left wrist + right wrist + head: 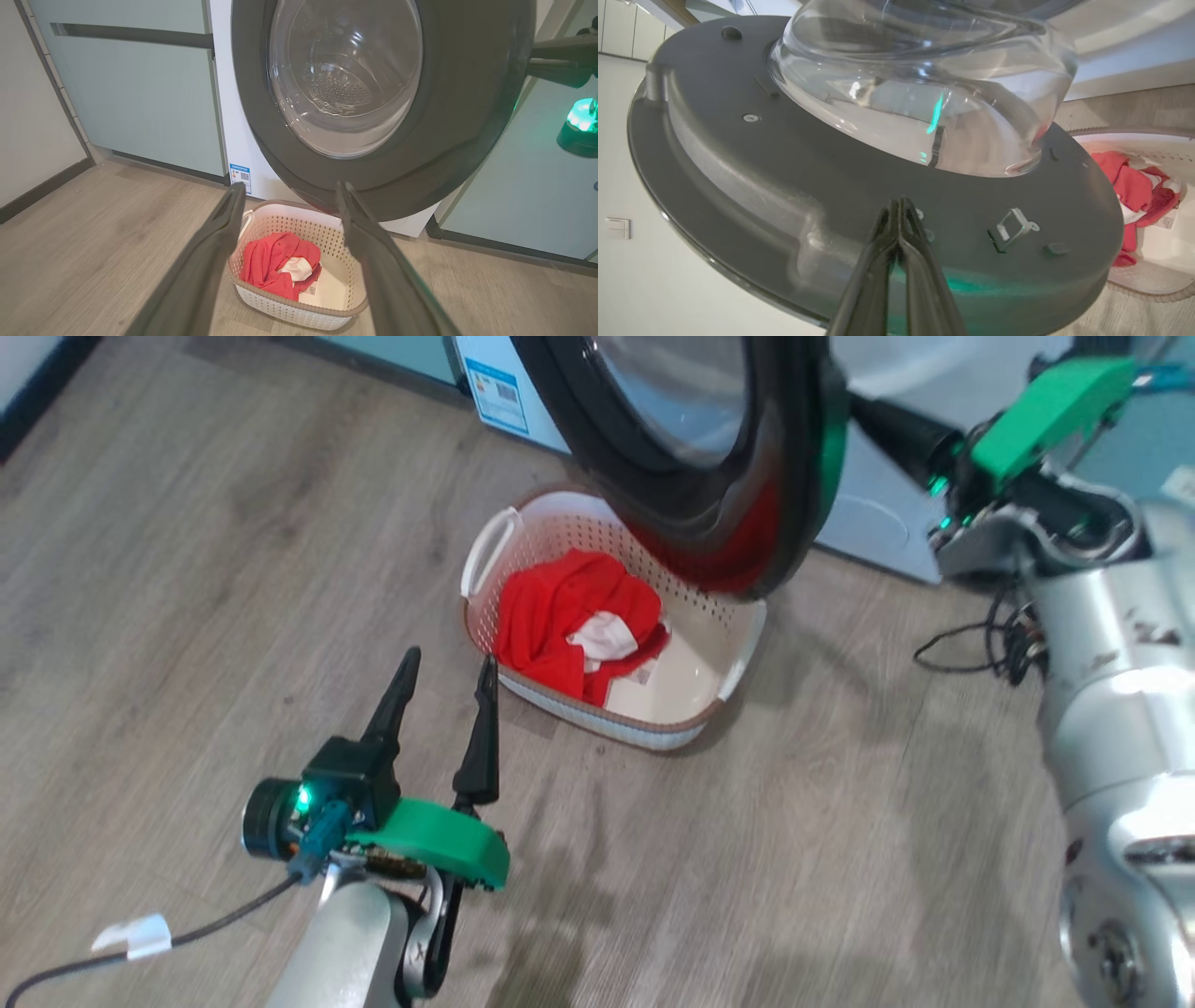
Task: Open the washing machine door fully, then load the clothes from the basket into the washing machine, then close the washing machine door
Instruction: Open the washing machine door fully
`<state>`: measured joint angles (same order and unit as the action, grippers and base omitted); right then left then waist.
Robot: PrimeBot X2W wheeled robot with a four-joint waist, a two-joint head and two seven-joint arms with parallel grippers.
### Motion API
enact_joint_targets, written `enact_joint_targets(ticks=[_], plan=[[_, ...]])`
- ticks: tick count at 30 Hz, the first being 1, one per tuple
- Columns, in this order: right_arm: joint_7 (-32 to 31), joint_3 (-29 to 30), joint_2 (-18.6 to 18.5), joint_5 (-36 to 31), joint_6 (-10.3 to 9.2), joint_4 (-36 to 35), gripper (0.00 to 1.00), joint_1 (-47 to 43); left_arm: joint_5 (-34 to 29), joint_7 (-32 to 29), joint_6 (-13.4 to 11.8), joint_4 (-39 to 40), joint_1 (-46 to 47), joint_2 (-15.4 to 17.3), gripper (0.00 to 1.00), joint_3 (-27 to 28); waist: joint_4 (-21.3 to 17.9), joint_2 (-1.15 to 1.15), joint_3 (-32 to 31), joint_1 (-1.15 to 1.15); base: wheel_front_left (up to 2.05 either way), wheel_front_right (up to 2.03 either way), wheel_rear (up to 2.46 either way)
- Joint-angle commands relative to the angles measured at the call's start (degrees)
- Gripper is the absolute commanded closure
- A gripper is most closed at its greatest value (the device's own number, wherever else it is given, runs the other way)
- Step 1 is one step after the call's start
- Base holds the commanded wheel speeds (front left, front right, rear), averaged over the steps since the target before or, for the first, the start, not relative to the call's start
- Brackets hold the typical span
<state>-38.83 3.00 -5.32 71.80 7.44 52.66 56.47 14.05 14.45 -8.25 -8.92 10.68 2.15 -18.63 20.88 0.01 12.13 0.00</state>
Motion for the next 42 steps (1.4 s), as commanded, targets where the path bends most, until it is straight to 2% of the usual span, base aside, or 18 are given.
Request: enact_joint_targets(ticks=[1, 12, 25, 35, 42], plan=[[-0.1, -1.0, 1.6, 0.7, 0.05, -2.3, 1.0, 0.5, -0.3, 0.5, 0.0, 1.3, 0.4, 0.7, 0.0, 2.0, 0.8, -0.01, -1.1, 0.0, 0.0, 0.0, 0.0], [0.8, -5.0, 2.4, 5.2, 0.05, -4.2, 1.0, -5.0, -0.5, 0.5, 0.0, 1.1, -1.7, 0.7, 0.0, 2.7, 4.2, -0.01, -3.7, 0.0, 0.0, 0.0, 0.0], [4.3, -16.1, 2.4, 16.9, 0.05, -6.0, 1.0, -8.6, -0.9, 0.5, 0.5, 1.2, -3.2, 0.7, 0.0, 3.3, 9.6, -0.01, -5.4, 0.0, 0.0, 0.0, 0.0], [8.3, -28.0, 2.4, 26.3, 0.05, -7.7, 1.0, -8.0, -1.4, 0.5, -0.3, 2.3, -4.4, 0.7, 0.0, 5.8, 10.3, -0.01, -5.4, 0.0, 0.0, 0.0, 0.0], [11.8, -30.5, 2.4, 28.4, 0.05, -6.8, 1.0, -8.3, -1.8, 0.5, -0.5, 2.5, -5.4, 0.7, 0.0, 7.3, 9.9, -0.01, -6.8, 0.0, 0.0, 0.0, 0.0]])
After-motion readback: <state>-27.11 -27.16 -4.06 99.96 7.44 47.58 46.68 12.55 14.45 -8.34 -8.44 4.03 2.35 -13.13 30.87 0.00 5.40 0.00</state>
